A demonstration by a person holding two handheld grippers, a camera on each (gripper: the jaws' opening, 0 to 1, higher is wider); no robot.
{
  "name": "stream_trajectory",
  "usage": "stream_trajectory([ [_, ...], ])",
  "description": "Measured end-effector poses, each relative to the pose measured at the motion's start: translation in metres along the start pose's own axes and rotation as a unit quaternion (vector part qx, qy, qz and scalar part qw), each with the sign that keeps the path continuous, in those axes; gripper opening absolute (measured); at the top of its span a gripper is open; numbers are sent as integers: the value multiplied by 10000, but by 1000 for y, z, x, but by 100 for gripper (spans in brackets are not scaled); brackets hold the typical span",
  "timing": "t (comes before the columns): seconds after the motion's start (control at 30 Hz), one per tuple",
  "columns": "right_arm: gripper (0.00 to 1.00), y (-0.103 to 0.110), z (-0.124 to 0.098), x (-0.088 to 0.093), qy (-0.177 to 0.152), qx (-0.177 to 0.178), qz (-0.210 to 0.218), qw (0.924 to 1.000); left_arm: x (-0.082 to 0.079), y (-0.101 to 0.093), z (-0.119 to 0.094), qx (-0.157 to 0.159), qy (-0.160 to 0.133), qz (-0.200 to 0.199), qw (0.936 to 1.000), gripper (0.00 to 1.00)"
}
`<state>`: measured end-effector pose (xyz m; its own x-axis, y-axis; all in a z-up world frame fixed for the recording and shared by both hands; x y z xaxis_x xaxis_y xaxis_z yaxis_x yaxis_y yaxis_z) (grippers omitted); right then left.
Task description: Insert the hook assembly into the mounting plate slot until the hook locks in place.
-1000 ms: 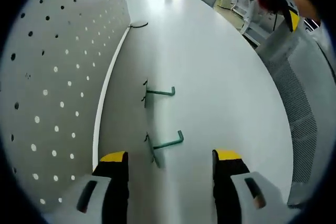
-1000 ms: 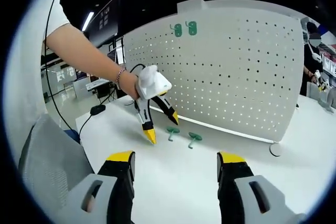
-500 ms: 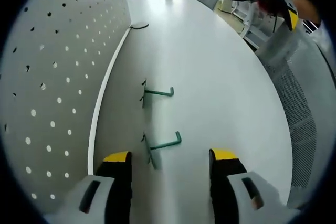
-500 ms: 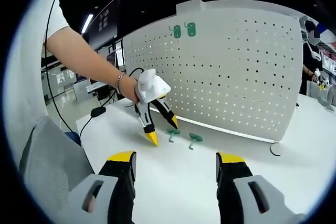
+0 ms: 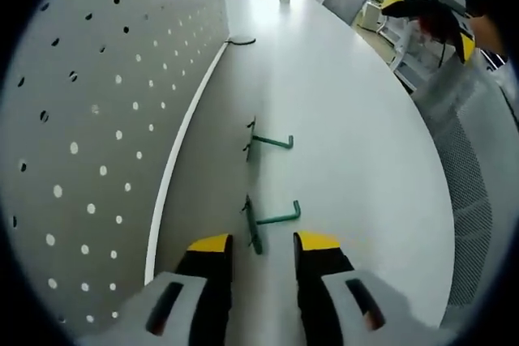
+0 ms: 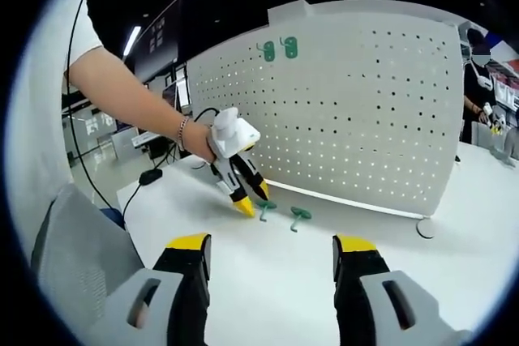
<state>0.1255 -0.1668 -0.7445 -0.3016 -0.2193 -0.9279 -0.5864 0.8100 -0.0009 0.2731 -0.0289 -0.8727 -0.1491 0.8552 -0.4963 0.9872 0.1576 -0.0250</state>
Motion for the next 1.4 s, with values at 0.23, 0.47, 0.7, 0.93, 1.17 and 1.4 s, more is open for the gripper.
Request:
stream_trajectory([
  [0.23,58,0,0,0,-8,-5,2,10000,0,3,0,-96,-21,-99,9999,20],
  [0.47,58,0,0,-1,-8,-8,7,10000,0,5,-1,-249,-3,14,9997,9],
  [0.7,58,1,1,-1,-6,-27,-4,10000,0,6,-1,-403,36,163,9990,5],
  [0.93,58,1,1,-1,-7,-22,-11,10000,0,6,-1,-442,51,225,9988,4],
  [1.17,58,1,1,-1,-12,-24,-2,10000,0,6,-1,-440,41,246,9987,4],
  [1.4,58,0,0,-1,-21,-19,2,10000,0,7,-2,-505,35,331,9982,3],
])
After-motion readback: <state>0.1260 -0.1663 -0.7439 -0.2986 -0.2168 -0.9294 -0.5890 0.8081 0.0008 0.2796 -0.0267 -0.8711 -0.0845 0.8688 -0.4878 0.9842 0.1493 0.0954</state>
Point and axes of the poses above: the point that each gripper's makers call its tool centre point, and the gripper's own axes: z roughly forward along the fingers, y roughly to its left, x roughly out of its underside, the point moved 1 cm from there along -z, roughly backward along the fingers, and after that the axes turned 5 degrees about -z, right-handed, at the moved point
